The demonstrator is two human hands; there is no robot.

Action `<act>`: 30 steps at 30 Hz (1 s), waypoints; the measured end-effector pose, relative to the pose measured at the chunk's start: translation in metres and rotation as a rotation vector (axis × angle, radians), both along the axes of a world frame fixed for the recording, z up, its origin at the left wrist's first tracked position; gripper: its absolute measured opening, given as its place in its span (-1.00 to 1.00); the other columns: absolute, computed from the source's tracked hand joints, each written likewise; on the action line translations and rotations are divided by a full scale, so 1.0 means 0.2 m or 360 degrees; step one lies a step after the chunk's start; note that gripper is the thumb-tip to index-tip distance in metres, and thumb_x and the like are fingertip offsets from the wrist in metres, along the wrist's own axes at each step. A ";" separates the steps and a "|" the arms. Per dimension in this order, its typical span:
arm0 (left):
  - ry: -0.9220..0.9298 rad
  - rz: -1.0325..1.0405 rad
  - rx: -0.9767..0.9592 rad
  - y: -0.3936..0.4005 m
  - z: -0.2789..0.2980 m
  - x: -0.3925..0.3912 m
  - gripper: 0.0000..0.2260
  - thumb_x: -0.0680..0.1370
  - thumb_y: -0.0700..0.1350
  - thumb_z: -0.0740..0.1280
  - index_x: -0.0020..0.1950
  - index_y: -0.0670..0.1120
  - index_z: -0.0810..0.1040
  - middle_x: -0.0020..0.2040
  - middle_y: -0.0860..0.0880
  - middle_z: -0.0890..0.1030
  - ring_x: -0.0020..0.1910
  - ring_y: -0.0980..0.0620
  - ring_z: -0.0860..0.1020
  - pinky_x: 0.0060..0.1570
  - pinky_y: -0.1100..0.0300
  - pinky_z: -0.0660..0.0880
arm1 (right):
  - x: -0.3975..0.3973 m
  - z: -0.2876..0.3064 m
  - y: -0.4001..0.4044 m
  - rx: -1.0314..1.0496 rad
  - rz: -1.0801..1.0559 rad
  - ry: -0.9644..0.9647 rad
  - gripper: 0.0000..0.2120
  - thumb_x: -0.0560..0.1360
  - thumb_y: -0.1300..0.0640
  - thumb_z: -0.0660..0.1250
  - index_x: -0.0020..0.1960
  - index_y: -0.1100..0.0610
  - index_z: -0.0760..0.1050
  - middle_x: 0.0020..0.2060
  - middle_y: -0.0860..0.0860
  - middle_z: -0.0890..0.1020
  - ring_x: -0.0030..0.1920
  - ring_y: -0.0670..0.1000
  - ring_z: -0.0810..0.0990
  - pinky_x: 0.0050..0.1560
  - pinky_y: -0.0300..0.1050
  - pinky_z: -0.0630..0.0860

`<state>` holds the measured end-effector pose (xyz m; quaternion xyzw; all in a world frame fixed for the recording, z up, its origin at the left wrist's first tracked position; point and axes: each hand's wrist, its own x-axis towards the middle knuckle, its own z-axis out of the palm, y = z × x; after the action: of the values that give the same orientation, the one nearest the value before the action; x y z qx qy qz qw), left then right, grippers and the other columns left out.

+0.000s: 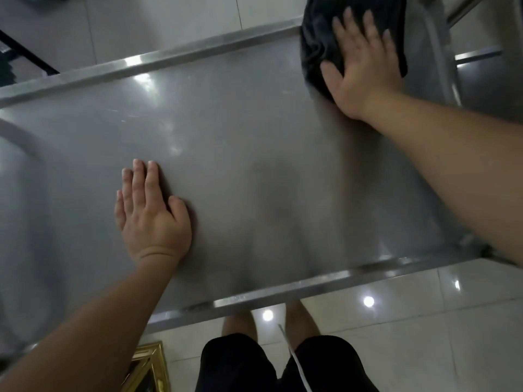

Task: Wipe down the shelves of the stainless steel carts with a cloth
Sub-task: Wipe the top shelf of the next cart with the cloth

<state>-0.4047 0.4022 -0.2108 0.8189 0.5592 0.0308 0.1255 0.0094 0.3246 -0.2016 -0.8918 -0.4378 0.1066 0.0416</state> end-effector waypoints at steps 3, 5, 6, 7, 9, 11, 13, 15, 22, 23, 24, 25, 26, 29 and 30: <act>-0.0016 0.0001 0.0002 0.00 0.00 0.00 -0.36 0.60 0.04 0.13 0.70 0.02 0.18 0.73 -0.01 0.13 0.71 0.00 0.02 0.66 0.00 -0.10 | -0.23 0.00 -0.32 -0.0007 0.0070 0.0011 -0.27 0.59 -0.26 0.00 0.69 0.01 0.08 0.68 -0.03 0.10 0.68 0.10 0.00 0.63 0.21 -0.02; -0.0025 0.0000 0.0013 0.00 -0.01 -0.01 -0.37 0.59 0.04 0.13 0.70 0.04 0.18 0.73 0.00 0.13 0.70 0.00 0.02 0.66 0.00 -0.09 | -0.42 0.00 -0.60 0.0043 0.0131 0.0045 -0.28 0.60 -0.23 0.08 0.68 0.06 0.14 0.67 0.00 0.16 0.67 0.13 0.04 0.62 0.24 0.04; -0.0029 0.0000 0.0017 0.00 -0.02 -0.01 -0.37 0.59 0.05 0.13 0.69 0.04 0.18 0.73 0.00 0.13 0.70 0.01 0.02 0.66 0.00 -0.09 | -0.52 0.00 -0.76 0.0041 0.0181 0.0066 -0.28 0.60 -0.23 0.11 0.68 0.07 0.15 0.67 0.01 0.16 0.67 0.13 0.04 0.61 0.26 0.05; -0.0034 0.0003 0.0020 0.00 -0.02 -0.01 -0.37 0.59 0.05 0.13 0.69 0.05 0.17 0.72 0.01 0.13 0.70 0.01 0.02 0.66 0.00 -0.09 | -0.62 0.00 -0.91 0.0010 0.0239 0.0086 -0.27 0.61 -0.23 0.11 0.68 0.07 0.12 0.67 0.00 0.14 0.67 0.13 0.02 0.61 0.28 0.06; -0.0042 0.0012 0.0022 0.01 -0.03 -0.02 -0.37 0.59 0.06 0.12 0.69 0.06 0.16 0.72 0.01 0.13 0.70 0.02 0.03 0.65 0.01 -0.10 | -0.79 0.02 -1.19 -0.0092 0.0353 0.0132 -0.29 0.65 -0.25 0.05 0.70 0.05 0.06 0.69 -0.02 0.08 0.68 0.13 -0.01 0.59 0.30 0.07; -0.0046 0.0014 0.0023 0.00 -0.04 -0.02 -0.37 0.59 0.07 0.12 0.69 0.06 0.16 0.72 0.02 0.14 0.70 0.02 0.03 0.65 0.04 -0.11 | -0.90 0.04 -1.37 -0.0152 0.0434 0.0162 -0.31 0.67 -0.26 -0.01 0.70 0.03 0.04 0.69 -0.04 0.07 0.68 0.13 0.01 0.58 0.29 0.07; -0.0049 0.0022 0.0033 0.00 -0.05 -0.02 -0.36 0.59 0.07 0.12 0.69 0.06 0.16 0.72 0.01 0.14 0.70 0.02 0.03 0.64 0.07 -0.12 | -0.90 0.06 -1.39 -0.0172 0.0435 0.0171 -0.31 0.66 -0.27 0.02 0.69 0.03 0.09 0.67 -0.05 0.12 0.67 0.12 0.04 0.59 0.26 0.07; -0.0052 0.0017 0.0035 0.01 -0.05 -0.02 -0.36 0.59 0.06 0.12 0.69 0.05 0.16 0.72 0.00 0.15 0.70 0.01 0.04 0.64 0.07 -0.12 | -0.86 0.06 -1.32 -0.0150 0.0423 0.0158 -0.26 0.60 -0.28 0.16 0.65 0.08 0.19 0.63 -0.01 0.23 0.66 0.13 0.11 0.60 0.26 0.09; -0.0041 0.0016 0.0016 0.00 -0.05 -0.01 -0.36 0.59 0.06 0.11 0.70 0.02 0.18 0.72 -0.02 0.15 0.70 -0.01 0.03 0.66 0.01 -0.10 | -0.77 -0.02 -0.84 -0.0067 0.0502 0.0009 -0.22 0.57 -0.31 0.15 0.69 0.00 0.11 0.68 0.03 0.10 0.67 0.19 -0.01 0.61 0.33 0.01; -0.0031 0.0015 0.0005 0.00 -0.04 -0.01 -0.36 0.60 0.06 0.11 0.71 0.01 0.18 0.72 -0.02 0.14 0.71 -0.01 0.02 0.66 0.00 -0.09 | -0.76 -0.03 -0.71 -0.0038 0.0466 -0.0015 -0.24 0.58 -0.32 0.13 0.69 -0.01 0.13 0.68 0.03 0.12 0.67 0.19 0.00 0.60 0.33 0.02; -0.0024 0.0014 -0.0006 0.00 -0.04 0.00 -0.35 0.60 0.06 0.10 0.71 0.01 0.18 0.72 -0.01 0.14 0.71 -0.01 0.02 0.66 -0.01 -0.09 | -0.74 -0.03 -0.58 -0.0011 0.0427 -0.0031 -0.25 0.59 -0.32 0.12 0.68 -0.01 0.15 0.67 0.03 0.14 0.67 0.19 0.02 0.60 0.33 0.02; -0.0017 0.0013 -0.0016 0.00 -0.03 0.00 -0.35 0.60 0.06 0.10 0.71 0.01 0.17 0.73 -0.01 0.13 0.71 0.00 0.01 0.66 -0.02 -0.09 | -0.70 -0.03 -0.43 0.0010 0.0388 -0.0033 -0.26 0.59 -0.33 0.10 0.68 -0.02 0.15 0.67 0.02 0.15 0.67 0.18 0.03 0.61 0.32 0.01; -0.0013 0.0009 -0.0028 0.00 -0.03 0.00 -0.35 0.60 0.07 0.09 0.71 0.01 0.16 0.73 0.00 0.12 0.71 0.00 -0.01 0.66 -0.02 -0.10 | -0.66 -0.03 -0.28 0.0018 0.0351 -0.0021 -0.25 0.58 -0.34 0.07 0.68 -0.04 0.14 0.67 0.01 0.13 0.67 0.17 0.01 0.61 0.31 -0.02; -0.0009 0.0008 -0.0053 0.01 -0.02 0.00 -0.35 0.60 0.07 0.09 0.72 0.03 0.15 0.73 0.02 0.09 0.71 0.02 -0.03 0.67 -0.01 -0.11 | -0.51 -0.02 0.14 -0.0009 0.0231 0.0026 -0.23 0.58 -0.37 -0.05 0.70 -0.06 0.03 0.69 -0.04 0.03 0.68 0.13 -0.08 0.63 0.24 -0.15; -0.0008 0.0012 -0.0055 0.01 -0.02 0.00 -0.35 0.60 0.07 0.10 0.72 0.03 0.16 0.73 0.02 0.09 0.71 0.03 -0.03 0.67 0.00 -0.11 | -0.46 -0.02 0.26 -0.0009 0.0180 0.0021 -0.23 0.58 -0.38 -0.09 0.70 -0.05 -0.01 0.69 -0.05 0.00 0.68 0.12 -0.11 0.63 0.23 -0.17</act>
<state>-0.4049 0.4034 -0.2138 0.8144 0.5624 0.0238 0.1410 -0.0821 0.3760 -0.2052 -0.8650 -0.4868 0.1160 0.0359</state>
